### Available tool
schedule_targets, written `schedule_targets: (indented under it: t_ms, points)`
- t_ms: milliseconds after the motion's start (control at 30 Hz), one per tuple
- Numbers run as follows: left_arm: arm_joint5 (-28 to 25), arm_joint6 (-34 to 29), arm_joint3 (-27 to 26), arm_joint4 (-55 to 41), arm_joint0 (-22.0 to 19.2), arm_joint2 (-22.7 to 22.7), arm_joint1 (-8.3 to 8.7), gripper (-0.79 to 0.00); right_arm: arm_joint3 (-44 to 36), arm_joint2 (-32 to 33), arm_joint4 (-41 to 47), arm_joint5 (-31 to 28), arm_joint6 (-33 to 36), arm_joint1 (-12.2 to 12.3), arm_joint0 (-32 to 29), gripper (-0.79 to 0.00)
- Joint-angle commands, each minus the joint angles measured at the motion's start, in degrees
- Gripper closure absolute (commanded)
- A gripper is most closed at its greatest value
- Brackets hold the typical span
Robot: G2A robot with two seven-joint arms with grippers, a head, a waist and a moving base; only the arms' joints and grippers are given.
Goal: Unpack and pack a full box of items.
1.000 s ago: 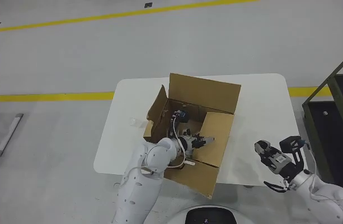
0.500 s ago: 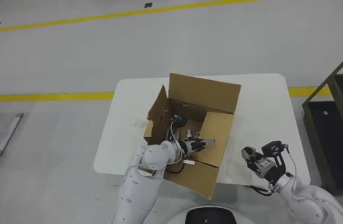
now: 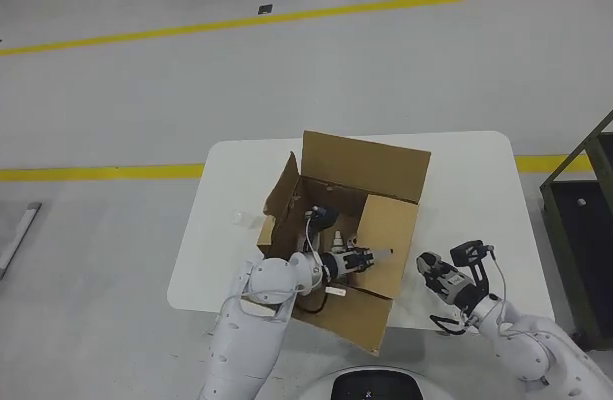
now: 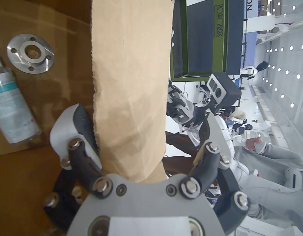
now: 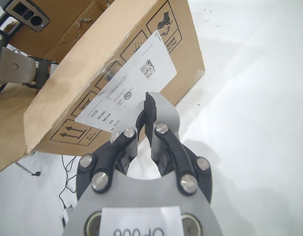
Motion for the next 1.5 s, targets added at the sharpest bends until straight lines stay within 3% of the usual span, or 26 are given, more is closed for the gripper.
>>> schedule_targets:
  t_ms: [0,333,567,667,700,767,833,867,1167,1400,1433,1467]
  points:
    - [-0.33,-0.08,-0.30,0.59,-0.26,0.44,0.08,-0.785,1.49,-0.90,-0.28,0.02,-0.01,-0.19,2.02,0.000]
    - [0.00,0.78,-2.22,-3.49,-1.57,1.87,0.30,-0.785,8.42,-4.20,-0.93,-0.95,-0.92,-1.13,10.97,0.000]
    - [-0.02,1.19,-2.08,-7.19,-4.07,3.38,0.19,-0.785,10.95,-1.96,-0.39,-0.61,-2.81,-1.14,14.53,-0.025]
    - [-0.59,1.85,-1.75,-8.41,-5.45,4.50,0.04,-0.785,9.27,1.22,-0.55,0.16,-2.91,-0.65,13.33,-0.157]
    - [-0.90,2.14,-1.59,-9.06,-5.98,4.99,-0.06,-0.785,8.29,2.64,-0.06,0.55,-2.90,-0.46,12.46,-0.283]
    - [-1.73,2.83,-1.11,-10.29,-7.17,6.06,-0.30,-0.785,5.60,5.89,2.40,1.62,-2.40,-0.11,10.08,-0.385]
    - [-2.60,3.77,-0.30,-11.60,-8.45,7.38,-0.62,-0.785,2.30,9.14,5.02,2.26,-1.00,0.25,7.40,-0.680]
    - [-3.10,4.05,0.16,-11.97,-9.23,8.15,-0.79,-0.785,0.68,10.88,6.87,2.84,-0.27,0.40,6.06,-0.785]
    - [-9.31,6.02,5.78,-13.58,-15.32,15.56,-2.46,-0.785,-10.58,23.81,21.44,6.10,7.26,1.25,-2.51,-0.785]
    - [-10.99,5.06,8.59,-11.68,-17.15,18.73,-2.88,-0.785,-12.33,25.30,21.82,6.40,12.91,1.71,-2.07,-0.785]
    - [-10.91,4.86,8.80,-11.16,-17.29,19.04,-2.88,-0.785,-12.36,24.49,21.04,6.06,13.78,1.76,-1.58,-0.767]
    - [-10.90,4.77,8.84,-11.05,-17.38,19.27,-2.90,-0.785,-12.17,23.77,20.95,6.15,14.13,1.75,-0.95,-0.671]
